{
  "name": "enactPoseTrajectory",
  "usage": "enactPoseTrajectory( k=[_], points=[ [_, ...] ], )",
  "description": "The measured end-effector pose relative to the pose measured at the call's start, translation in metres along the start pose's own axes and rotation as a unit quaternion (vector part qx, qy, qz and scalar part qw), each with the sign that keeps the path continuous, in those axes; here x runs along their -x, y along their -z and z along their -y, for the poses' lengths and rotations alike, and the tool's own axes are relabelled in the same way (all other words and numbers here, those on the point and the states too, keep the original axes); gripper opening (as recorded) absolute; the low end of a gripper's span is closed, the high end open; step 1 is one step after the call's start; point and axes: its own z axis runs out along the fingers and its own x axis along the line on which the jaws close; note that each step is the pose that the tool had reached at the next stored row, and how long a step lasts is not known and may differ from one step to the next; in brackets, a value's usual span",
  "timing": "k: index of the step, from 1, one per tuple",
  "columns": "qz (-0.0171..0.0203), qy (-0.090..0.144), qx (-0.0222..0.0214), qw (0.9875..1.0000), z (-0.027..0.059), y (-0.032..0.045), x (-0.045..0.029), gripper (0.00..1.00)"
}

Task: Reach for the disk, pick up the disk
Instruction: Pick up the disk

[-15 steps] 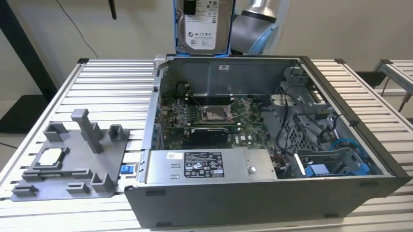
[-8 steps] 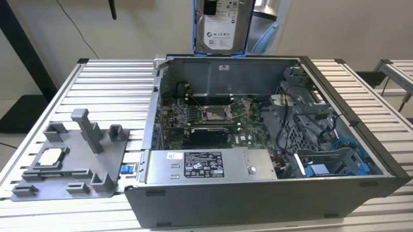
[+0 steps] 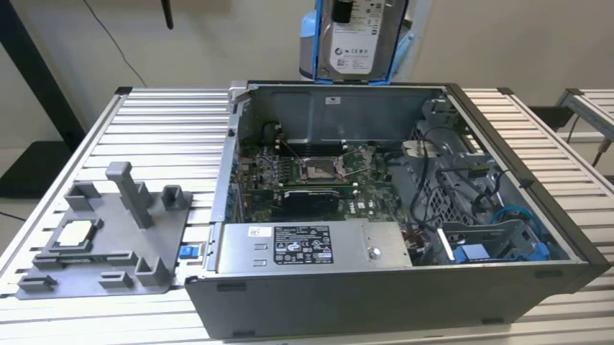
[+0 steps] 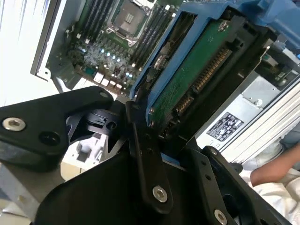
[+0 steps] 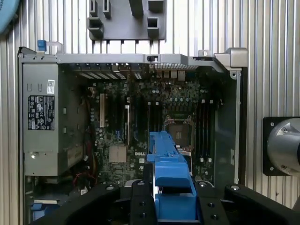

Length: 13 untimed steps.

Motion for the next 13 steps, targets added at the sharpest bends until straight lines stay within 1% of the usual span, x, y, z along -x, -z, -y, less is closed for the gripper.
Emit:
enactPoseTrajectory(
  k=[9, 13],
  points=[
    [-0.0001, 0.0, 0.0004, 1.0, 0.0403, 0.002, 0.0009, 0.0],
    [0.0, 0.0, 0.0004, 1.0, 0.0555, 0.0027, 0.0012, 0.0]
  ],
)
